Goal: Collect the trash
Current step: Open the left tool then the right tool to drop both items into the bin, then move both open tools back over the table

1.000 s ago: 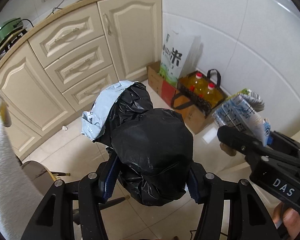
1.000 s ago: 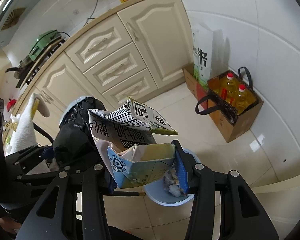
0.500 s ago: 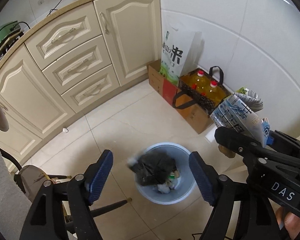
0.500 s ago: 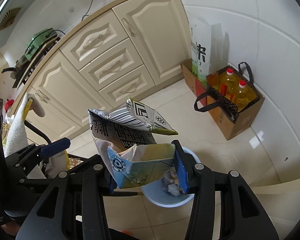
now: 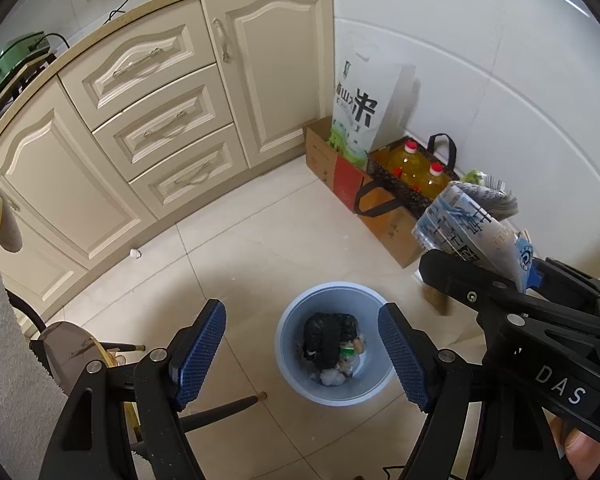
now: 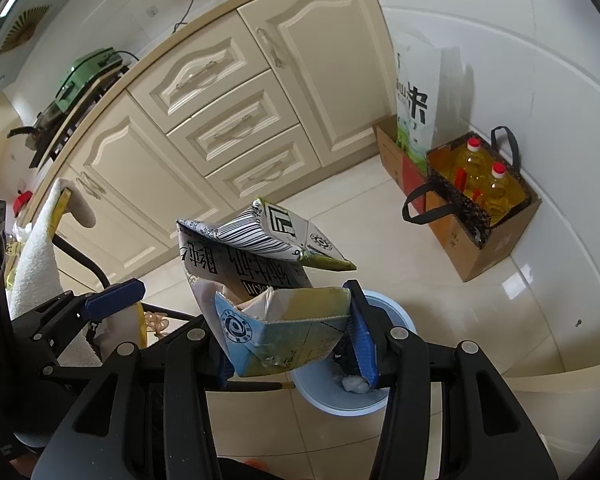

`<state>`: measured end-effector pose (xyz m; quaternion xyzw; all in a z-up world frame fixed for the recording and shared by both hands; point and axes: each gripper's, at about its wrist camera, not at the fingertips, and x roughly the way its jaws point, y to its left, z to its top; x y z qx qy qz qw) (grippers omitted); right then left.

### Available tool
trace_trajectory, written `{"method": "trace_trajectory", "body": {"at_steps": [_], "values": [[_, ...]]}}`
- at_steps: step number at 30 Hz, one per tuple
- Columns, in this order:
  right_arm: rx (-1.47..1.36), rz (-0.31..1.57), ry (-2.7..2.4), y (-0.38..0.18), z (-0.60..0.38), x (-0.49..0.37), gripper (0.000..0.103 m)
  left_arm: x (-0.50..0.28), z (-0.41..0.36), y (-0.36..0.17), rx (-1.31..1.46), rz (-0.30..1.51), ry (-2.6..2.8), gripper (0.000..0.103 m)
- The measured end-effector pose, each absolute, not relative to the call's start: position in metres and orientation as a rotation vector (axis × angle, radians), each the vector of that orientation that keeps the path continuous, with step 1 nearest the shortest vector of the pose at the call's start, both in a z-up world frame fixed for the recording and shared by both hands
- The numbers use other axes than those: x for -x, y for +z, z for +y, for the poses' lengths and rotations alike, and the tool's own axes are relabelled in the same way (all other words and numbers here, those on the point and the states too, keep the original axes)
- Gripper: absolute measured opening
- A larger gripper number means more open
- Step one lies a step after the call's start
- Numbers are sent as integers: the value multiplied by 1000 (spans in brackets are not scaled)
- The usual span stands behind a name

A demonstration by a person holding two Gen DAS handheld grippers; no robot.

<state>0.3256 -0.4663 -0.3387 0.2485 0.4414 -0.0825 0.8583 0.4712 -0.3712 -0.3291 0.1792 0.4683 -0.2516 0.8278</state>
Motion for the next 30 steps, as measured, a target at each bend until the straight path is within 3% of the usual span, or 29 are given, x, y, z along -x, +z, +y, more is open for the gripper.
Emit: {"method": "trace_trajectory", "body": {"at_steps": [20, 30], "values": [[-491, 921, -157, -325, -448, -341, 54, -468, -366, -319, -350, 989, -524, 75], [-458, 861, -155, -278, -435, -322, 54, -437, -344, -275, -307, 924, -530, 75]]}}
